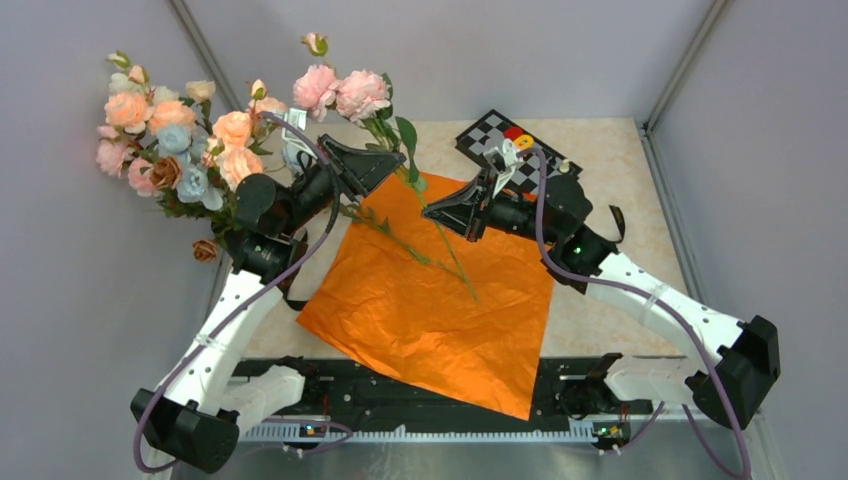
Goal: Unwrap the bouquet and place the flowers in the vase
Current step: Pick up the fake flower from the wrapping paper, then insert the fake flower into the vase.
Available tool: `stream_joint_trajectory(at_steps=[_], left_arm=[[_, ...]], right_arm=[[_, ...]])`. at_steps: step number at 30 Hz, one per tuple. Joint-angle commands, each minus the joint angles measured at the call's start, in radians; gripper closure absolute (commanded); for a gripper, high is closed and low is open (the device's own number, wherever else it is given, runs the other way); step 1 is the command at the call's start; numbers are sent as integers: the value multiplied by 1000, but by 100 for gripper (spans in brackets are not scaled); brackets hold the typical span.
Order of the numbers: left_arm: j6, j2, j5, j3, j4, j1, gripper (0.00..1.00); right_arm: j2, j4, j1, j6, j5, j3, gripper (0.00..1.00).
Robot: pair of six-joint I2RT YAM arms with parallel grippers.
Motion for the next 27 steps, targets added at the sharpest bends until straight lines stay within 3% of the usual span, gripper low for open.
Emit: stream_joint_trajectory(at_steps=[1,3,10,19,22,27], left_arm=[[5,-23,-9,26,30,-2,92],[7,-21,-9,28,25,-3,100],[30,-14,-4,44,-11,-3,100],[167,-7,5,78,-112,-1,100],[246,-3,9,104,-176,0,100],[469,-5,31,163,-342,2,100]], right_arm=[[-3,34,14,-24,14,16,100],[-3,29,15,-27,18,15,100],[-4,17,13,-28,42,15,100],[-12,-19,14,-60,71,24,43],[-24,-38,14,-74,92,24,33],[-55,-77,14,-86,194,9,27]])
